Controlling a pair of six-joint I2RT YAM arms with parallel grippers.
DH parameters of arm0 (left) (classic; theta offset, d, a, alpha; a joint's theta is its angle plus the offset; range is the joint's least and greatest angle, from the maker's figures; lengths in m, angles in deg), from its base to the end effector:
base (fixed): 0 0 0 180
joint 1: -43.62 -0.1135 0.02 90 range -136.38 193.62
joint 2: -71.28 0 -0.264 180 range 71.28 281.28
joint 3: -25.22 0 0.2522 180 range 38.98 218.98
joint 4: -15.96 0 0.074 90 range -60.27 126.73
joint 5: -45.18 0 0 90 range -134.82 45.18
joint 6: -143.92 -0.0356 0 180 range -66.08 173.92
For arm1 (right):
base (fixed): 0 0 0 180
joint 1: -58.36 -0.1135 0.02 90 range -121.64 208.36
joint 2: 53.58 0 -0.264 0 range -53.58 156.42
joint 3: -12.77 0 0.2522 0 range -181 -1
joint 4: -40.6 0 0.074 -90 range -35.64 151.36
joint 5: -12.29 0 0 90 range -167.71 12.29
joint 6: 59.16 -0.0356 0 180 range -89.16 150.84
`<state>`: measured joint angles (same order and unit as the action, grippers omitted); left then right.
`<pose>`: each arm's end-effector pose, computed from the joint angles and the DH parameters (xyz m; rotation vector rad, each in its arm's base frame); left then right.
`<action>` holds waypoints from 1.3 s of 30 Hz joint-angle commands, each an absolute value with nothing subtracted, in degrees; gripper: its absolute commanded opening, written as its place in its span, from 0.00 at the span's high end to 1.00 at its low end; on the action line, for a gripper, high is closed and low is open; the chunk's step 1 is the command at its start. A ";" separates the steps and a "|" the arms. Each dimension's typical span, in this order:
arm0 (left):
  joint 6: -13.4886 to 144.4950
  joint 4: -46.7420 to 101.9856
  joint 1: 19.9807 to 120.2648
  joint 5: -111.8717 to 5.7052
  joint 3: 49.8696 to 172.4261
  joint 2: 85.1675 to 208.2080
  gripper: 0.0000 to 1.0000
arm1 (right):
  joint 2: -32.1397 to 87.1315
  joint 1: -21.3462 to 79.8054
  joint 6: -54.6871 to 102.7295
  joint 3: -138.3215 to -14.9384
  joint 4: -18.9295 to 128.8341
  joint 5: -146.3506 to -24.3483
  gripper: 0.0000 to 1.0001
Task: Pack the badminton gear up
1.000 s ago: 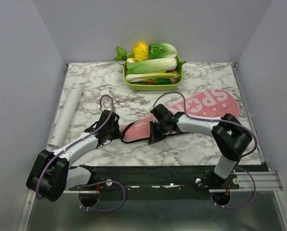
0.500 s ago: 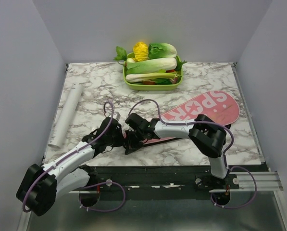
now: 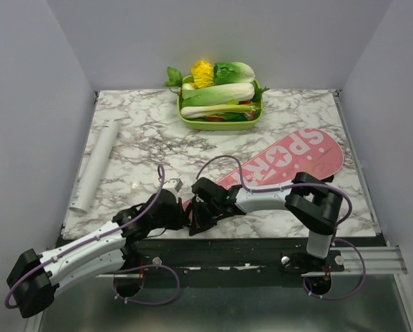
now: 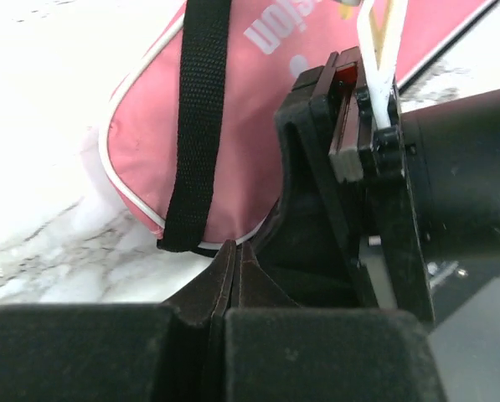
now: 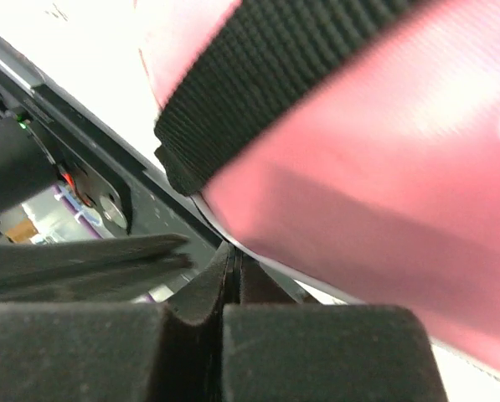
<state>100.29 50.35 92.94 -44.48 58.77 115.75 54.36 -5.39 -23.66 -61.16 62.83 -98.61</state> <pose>0.1021 -0.1184 0.1727 0.0615 2.5082 -0.7595 0.1522 0.3374 0.1344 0.4027 -2.9289 -1.0482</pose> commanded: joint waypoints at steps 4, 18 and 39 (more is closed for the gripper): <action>104.55 53.80 95.30 -47.02 60.25 106.18 0.94 | 43.73 -5.98 -28.40 -44.96 57.26 -91.34 0.99; 100.24 41.51 96.27 -45.79 59.46 125.41 0.83 | 33.25 -6.24 -28.93 -36.50 59.28 -87.90 0.99; 95.23 34.22 96.71 -36.20 68.95 145.72 0.81 | 37.82 -12.13 -30.25 -43.88 64.02 -84.21 0.99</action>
<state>96.12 36.67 96.24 -36.18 68.04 143.46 36.11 -10.94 -29.19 -41.60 62.48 -86.62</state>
